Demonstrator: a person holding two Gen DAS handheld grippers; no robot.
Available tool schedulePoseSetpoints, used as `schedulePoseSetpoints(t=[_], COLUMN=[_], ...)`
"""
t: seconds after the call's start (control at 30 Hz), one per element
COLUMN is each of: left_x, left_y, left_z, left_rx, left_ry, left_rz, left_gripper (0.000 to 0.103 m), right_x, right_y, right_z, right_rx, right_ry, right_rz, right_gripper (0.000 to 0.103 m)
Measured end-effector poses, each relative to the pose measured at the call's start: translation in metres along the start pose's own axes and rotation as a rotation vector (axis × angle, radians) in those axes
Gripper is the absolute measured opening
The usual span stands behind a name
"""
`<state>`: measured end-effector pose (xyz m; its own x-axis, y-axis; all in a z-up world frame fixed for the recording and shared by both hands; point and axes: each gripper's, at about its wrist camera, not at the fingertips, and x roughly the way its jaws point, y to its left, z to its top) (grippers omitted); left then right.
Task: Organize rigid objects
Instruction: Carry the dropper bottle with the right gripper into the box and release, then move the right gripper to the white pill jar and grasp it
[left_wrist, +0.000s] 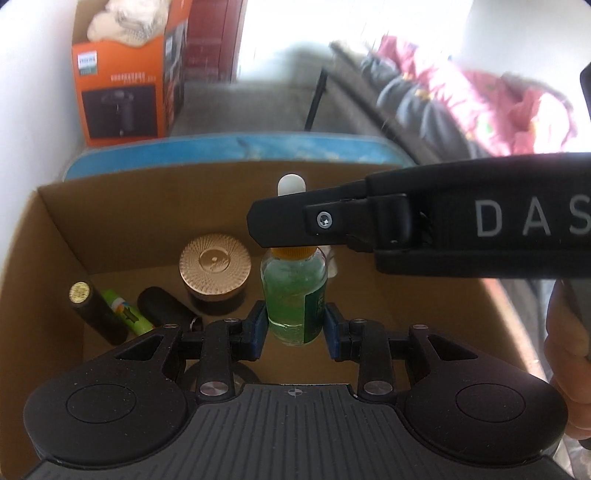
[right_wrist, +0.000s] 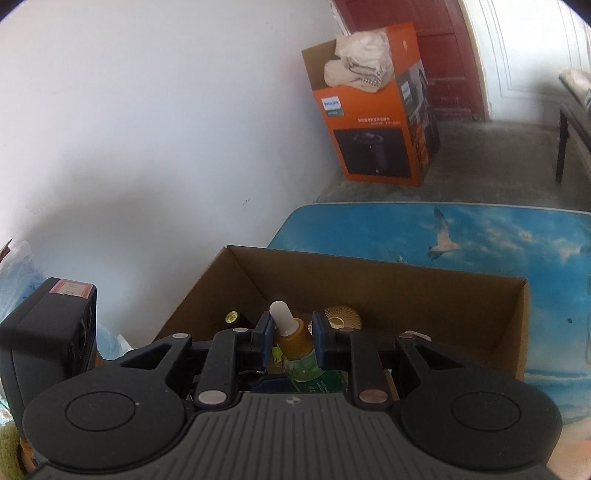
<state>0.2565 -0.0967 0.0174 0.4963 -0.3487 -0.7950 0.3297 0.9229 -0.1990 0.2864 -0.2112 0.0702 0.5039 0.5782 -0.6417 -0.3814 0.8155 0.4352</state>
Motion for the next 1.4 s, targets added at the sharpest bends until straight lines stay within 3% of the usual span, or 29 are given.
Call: schedulePoseSetpoints(t=[0.13,0.33,0.63,0.7,0.77,0.93,0.97,1.07,1.13,1.23,1.27,1.4], left_x=[0.012,0.029,0.025,0.021,0.015,-0.021,-0.033,-0.067,-0.093,-0.121,-0.127,-0.149], left_y=[0.006,0.012,0.015,0.015,0.015,0.005,0.003,-0.009,-0.015,-0.025,-0.028,-0.032], left_z=[0.007,0.009,0.006,0.004,0.003,-0.005,-0.009,-0.024,-0.042,-0.07,-0.08,-0.119], left_rx=[-0.032,-0.042,-0.053,-0.046,-0.035,-0.007,-0.002,0.014,0.023,0.034,0.035,0.019], left_ry=[0.089,0.162,0.166,0.146,0.112,-0.017,-0.047,-0.157,-0.232,-0.317,-0.336,-0.404], left_rz=[-0.01,0.002,-0.011,-0.009,0.0,0.024,0.016,-0.007,-0.027,-0.038,-0.036,-0.026], left_gripper=[0.031,0.031,0.037,0.045,0.064,0.077,0.08,0.09,0.097,0.1,0.101,0.102], right_x=[0.018,0.031,0.035,0.029,0.018,-0.028,-0.041,-0.081,-0.109,-0.145,-0.154,-0.176], right_y=[-0.017,-0.024,-0.017,-0.016,-0.014,-0.006,-0.002,0.012,0.024,0.041,0.046,0.068], right_z=[0.001,0.0,-0.007,-0.007,-0.007,-0.014,-0.017,-0.031,-0.043,-0.063,-0.07,-0.099], right_rx=[0.049,0.054,0.025,0.025,0.025,0.024,0.019,-0.011,-0.045,-0.082,-0.093,-0.151], right_ry=[0.048,0.095,0.121,0.105,0.074,-0.034,-0.06,-0.165,-0.235,-0.321,-0.35,-0.382], right_rz=[0.015,0.01,-0.011,-0.003,0.008,0.025,0.026,0.024,0.014,-0.014,-0.025,-0.107], right_gripper=[0.024,0.024,0.024,0.024,0.025,0.027,0.03,0.062,0.069,0.09,0.103,0.103])
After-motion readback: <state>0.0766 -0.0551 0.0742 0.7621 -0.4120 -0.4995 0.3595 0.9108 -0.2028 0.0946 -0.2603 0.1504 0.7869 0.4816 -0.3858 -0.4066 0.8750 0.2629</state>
